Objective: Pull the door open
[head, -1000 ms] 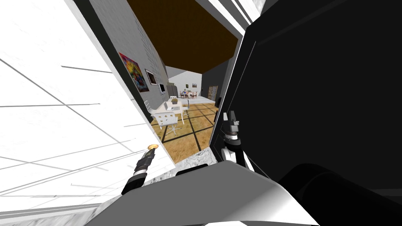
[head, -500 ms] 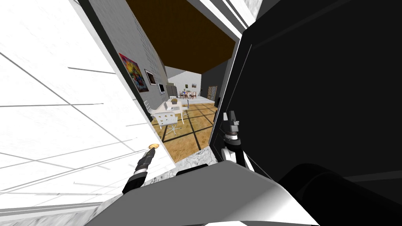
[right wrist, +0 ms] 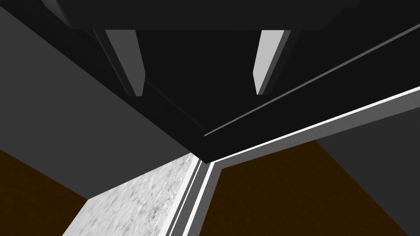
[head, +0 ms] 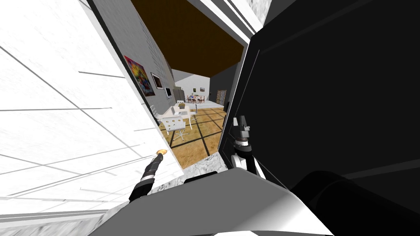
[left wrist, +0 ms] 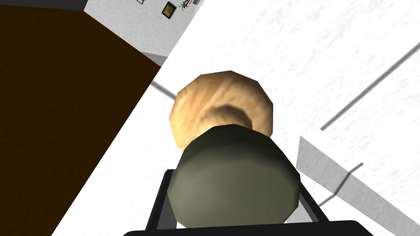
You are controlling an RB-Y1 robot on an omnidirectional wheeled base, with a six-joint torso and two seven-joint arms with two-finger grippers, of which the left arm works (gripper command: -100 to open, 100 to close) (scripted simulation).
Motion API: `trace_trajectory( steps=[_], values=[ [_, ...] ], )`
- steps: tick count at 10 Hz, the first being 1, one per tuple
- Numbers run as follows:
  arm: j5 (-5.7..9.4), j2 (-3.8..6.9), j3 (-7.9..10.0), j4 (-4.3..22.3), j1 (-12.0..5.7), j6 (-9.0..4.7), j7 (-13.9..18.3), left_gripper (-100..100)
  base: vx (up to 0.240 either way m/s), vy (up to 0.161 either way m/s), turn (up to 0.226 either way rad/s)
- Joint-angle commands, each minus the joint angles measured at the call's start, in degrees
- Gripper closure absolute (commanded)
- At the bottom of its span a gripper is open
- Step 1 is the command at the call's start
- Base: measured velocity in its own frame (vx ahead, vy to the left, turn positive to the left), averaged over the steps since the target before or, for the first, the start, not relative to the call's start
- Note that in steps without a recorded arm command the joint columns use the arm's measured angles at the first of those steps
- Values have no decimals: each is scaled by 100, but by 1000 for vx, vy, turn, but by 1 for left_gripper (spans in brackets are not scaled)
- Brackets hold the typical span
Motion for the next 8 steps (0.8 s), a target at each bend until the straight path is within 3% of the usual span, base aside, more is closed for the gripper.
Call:
trace_trajectory(
  steps=[1, 3, 7, 8],
  values=[
    [23, -70, -97, -10, 20, 16, 223, 100, -38, 10, -21],
    [174, -52, -194, 10, -12, 20, 577, 100, -48, 18, -34],
    [340, -32, -300, 31, -48, 24, 1128, 100, -36, 8, -23],
    [340, -32, -300, 31, -48, 24, 1140, 100, -35, 18, -16]
  ],
)
